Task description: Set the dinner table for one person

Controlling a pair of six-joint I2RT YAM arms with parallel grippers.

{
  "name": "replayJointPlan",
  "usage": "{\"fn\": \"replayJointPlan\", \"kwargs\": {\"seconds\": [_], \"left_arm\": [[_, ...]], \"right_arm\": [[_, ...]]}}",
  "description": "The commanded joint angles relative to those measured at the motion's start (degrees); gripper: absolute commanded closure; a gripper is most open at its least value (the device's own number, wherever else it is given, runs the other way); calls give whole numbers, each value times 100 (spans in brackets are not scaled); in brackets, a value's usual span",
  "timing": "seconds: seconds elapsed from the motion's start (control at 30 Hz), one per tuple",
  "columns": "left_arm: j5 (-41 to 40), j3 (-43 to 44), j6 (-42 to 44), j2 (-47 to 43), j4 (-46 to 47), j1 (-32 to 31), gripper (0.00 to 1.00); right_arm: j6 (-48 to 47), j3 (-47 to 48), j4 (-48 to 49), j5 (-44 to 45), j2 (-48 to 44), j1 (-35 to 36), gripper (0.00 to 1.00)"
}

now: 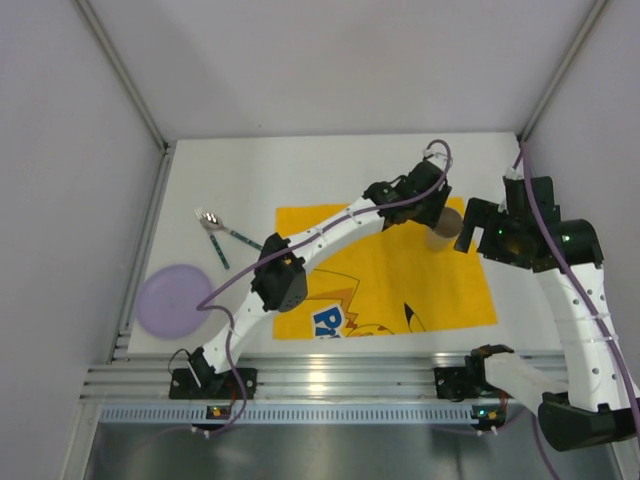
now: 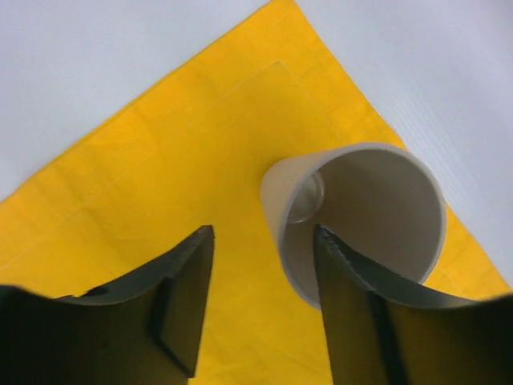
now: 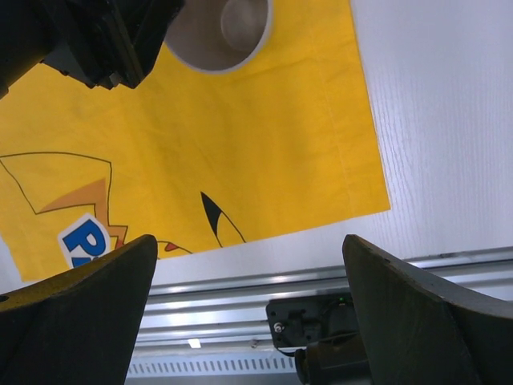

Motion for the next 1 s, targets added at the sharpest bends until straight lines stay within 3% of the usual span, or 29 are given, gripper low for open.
{"fn": "replayJointPlan", "kwargs": {"seconds": [0.0, 0.3, 0.43, 0.53, 0.63, 0.77, 0.87, 0.97], "left_arm": [[-30, 242, 162, 27, 322, 53, 39], [-434, 216, 223, -499, 436, 62, 2], [-1004, -327, 417, -1489, 401, 115, 1], [-1541, -1381, 260, -2429, 410, 325, 1], [-1569, -2453, -355, -3091, -46, 921, 1], [-1639, -4558, -1050, -4433, -364, 2255, 3], [-1596, -5852, -771, -5060, -110, 2985, 3], [-1516, -6593, -490, -5413, -91, 3584, 3]], "right_arm": [[-80, -6, 20, 78, 32, 91, 0], [-62, -94, 99, 43, -4, 91, 0], [-71, -138, 178, -124, -91, 91, 0], [-62, -130, 222, -177, -153, 91, 0], [-114, -60, 222, -159, -206, 100, 0], [-150, -15, 213, -203, -267, 153, 0], [-167, -68, 283, -291, -267, 223, 0], [-132, -164, 441, -405, -258, 285, 0]]}}
